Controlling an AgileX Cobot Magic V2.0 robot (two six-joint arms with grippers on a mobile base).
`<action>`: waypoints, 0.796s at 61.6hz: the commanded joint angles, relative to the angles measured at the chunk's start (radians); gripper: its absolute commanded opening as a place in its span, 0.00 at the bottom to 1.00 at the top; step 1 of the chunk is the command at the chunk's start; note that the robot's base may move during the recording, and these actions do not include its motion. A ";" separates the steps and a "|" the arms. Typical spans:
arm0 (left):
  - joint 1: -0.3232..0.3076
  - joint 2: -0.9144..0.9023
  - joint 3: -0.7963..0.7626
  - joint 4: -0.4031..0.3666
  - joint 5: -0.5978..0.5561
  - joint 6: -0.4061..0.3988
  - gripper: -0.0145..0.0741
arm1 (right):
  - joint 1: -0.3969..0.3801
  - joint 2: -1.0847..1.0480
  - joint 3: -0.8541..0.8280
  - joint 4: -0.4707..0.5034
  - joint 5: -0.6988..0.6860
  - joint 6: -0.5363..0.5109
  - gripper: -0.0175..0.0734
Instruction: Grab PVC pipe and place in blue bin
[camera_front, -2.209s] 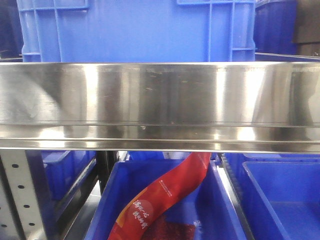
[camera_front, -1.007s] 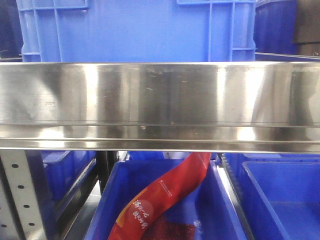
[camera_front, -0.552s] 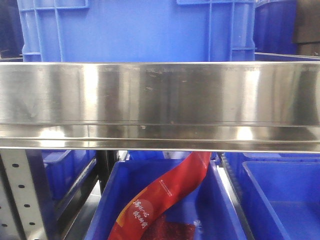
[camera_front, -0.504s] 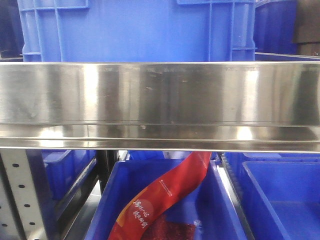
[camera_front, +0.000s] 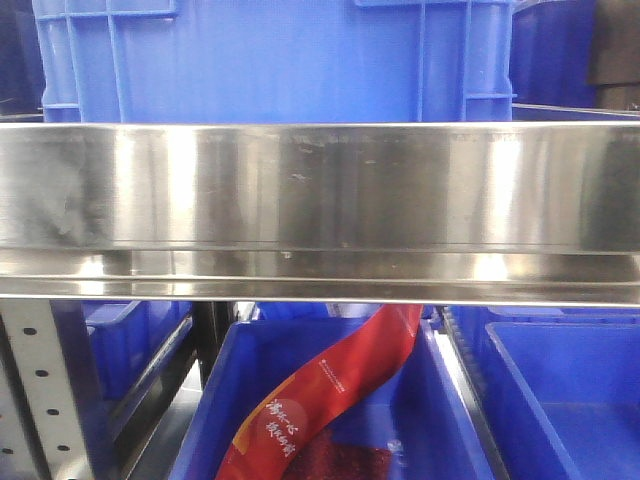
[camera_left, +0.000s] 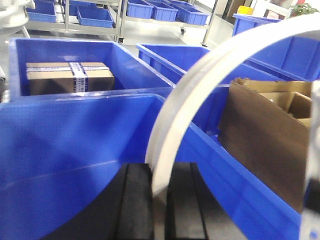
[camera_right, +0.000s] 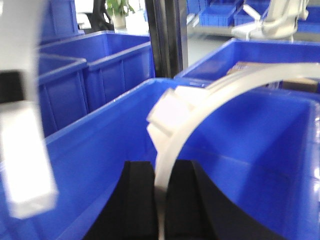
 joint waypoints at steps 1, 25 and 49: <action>-0.007 0.050 -0.037 -0.002 0.012 -0.001 0.04 | 0.009 0.049 -0.058 -0.002 0.031 -0.011 0.01; -0.005 0.105 -0.037 -0.002 0.046 -0.001 0.04 | 0.019 0.120 -0.078 -0.002 0.042 -0.011 0.01; -0.005 0.109 -0.037 -0.002 0.123 -0.001 0.42 | 0.019 0.129 -0.078 -0.002 0.046 -0.011 0.53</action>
